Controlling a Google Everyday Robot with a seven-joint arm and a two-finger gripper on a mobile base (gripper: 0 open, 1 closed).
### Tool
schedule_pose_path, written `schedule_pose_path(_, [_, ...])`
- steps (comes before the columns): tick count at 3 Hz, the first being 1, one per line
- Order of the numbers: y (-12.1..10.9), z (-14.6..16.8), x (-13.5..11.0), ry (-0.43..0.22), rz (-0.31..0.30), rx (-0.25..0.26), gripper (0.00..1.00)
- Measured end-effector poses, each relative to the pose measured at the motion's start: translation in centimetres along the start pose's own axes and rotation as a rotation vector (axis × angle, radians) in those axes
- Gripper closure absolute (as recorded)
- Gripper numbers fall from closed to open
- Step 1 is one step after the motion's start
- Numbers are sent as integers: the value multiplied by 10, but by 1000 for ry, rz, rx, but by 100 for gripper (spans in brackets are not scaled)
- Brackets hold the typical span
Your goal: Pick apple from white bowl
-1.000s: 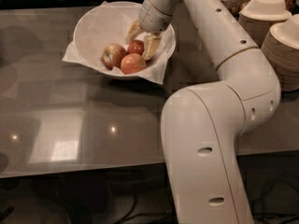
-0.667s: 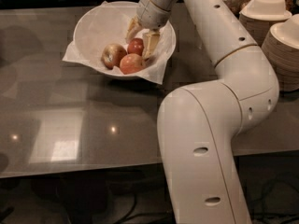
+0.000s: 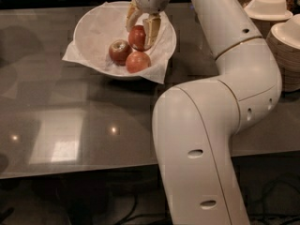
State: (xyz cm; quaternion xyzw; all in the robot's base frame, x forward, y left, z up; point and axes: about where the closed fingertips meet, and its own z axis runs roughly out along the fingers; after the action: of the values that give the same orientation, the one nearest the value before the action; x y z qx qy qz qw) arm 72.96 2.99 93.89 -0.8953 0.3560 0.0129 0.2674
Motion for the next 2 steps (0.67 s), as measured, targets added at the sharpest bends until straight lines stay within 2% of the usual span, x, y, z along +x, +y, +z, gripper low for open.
schedule_pose_path(2, [-14,-66,-20,-44,-97,202,100])
